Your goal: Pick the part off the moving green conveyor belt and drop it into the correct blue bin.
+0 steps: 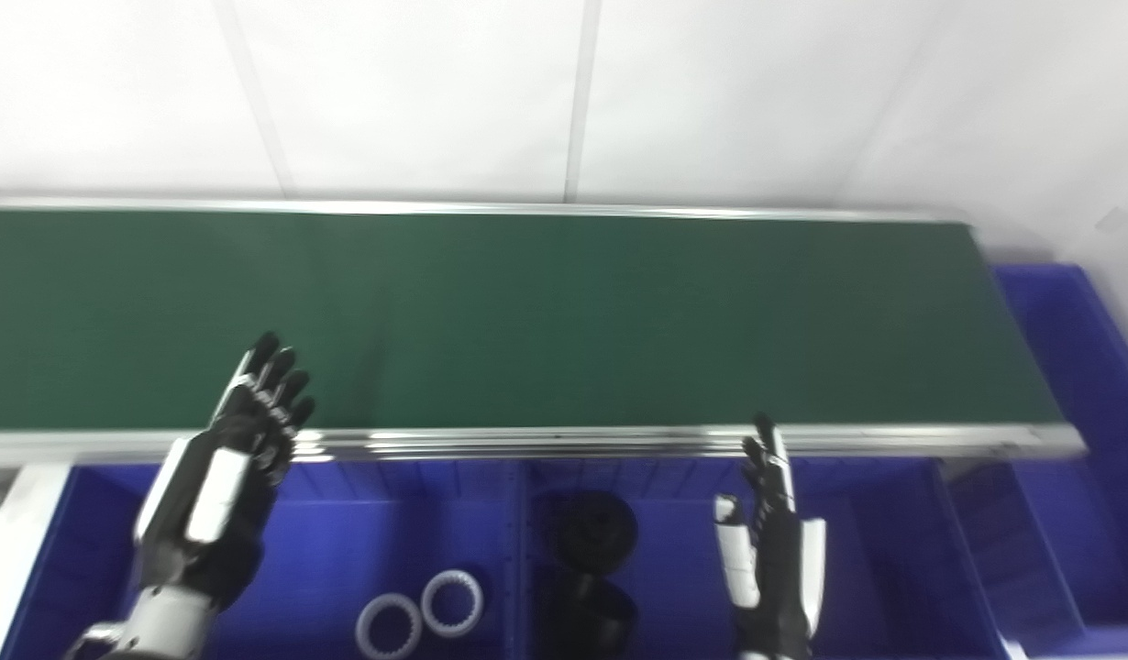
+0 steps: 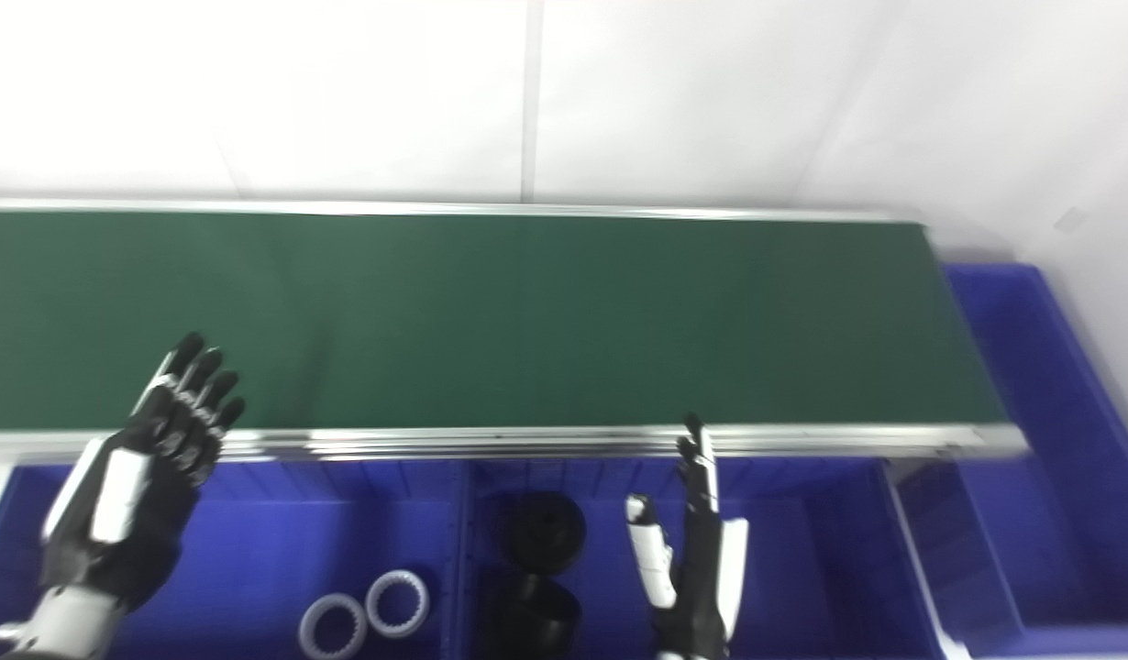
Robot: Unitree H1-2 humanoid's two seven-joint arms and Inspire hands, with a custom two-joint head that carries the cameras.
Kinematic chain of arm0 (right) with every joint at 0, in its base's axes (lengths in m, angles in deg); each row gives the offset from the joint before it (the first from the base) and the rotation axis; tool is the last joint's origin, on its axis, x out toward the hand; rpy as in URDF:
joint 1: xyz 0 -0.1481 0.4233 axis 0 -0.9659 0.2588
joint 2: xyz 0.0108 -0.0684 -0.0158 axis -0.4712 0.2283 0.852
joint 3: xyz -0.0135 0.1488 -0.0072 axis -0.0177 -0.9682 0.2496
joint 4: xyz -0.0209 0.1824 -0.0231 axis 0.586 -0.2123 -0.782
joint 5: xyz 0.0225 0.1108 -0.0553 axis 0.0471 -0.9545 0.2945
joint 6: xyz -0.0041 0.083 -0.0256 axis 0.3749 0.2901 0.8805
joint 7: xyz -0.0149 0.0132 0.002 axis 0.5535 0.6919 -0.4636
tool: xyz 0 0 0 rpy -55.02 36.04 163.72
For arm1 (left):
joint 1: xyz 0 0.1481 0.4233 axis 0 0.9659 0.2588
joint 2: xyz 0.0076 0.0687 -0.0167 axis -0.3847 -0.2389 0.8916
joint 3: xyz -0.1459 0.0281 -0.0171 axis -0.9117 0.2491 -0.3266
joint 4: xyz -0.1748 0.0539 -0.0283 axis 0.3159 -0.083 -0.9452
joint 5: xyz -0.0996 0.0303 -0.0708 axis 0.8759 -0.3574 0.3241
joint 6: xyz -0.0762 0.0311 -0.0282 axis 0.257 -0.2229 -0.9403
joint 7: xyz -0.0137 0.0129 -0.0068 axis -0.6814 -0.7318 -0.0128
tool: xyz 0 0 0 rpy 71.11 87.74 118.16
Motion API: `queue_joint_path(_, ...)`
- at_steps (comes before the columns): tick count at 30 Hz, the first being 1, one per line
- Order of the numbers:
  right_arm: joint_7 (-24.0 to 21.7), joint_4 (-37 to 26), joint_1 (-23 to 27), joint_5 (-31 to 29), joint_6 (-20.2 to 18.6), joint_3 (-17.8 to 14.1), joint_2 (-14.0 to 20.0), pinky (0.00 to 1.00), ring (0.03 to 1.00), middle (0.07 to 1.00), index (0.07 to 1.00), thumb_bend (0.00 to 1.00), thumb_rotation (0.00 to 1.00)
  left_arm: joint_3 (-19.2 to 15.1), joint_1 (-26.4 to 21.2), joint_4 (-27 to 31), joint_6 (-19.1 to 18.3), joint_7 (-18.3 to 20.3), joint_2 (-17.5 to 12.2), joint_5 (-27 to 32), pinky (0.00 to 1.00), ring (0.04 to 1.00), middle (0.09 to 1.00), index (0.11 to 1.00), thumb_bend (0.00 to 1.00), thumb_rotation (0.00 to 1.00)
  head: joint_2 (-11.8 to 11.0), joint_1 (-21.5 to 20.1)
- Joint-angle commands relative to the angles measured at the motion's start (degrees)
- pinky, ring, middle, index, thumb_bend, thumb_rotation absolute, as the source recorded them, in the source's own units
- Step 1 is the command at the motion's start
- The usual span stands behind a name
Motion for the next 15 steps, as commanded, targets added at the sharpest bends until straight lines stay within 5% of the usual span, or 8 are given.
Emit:
queue_joint_path(1, 1.15, -0.42, 1.32, -0.18, 0.68, 4.23, -8.64, 0.90, 0.942, 0.970, 0.942, 0.74, 1.00, 0.46, -1.07, 0.86, 4.25, 0.71, -0.67, -0.57, 1.00, 1.000, 1.000, 1.000, 0.74, 0.71, 0.06, 0.00)
queue_joint_path(12, -0.81, -1.53, 0.96, -3.05, 0.04, 4.44, -6.62, 0.89, 0.941, 0.970, 0.948, 0.75, 1.00, 1.35, 1.40, 4.99, 9.46, -1.33, 0.05, -3.86, 1.00, 1.000, 1.000, 1.000, 0.79, 0.67, 0.59, 4.48)
queue_joint_path(15, -2.34, -2.65, 0.32, -5.41, -0.21, 4.76, -4.83, 0.89, 0.935, 0.972, 0.948, 0.76, 1.00, 1.99, 4.40, 7.81, 11.47, -3.26, 1.88, -6.83, 1.00, 1.000, 1.000, 1.000, 0.69, 0.70, 0.89, 8.45)
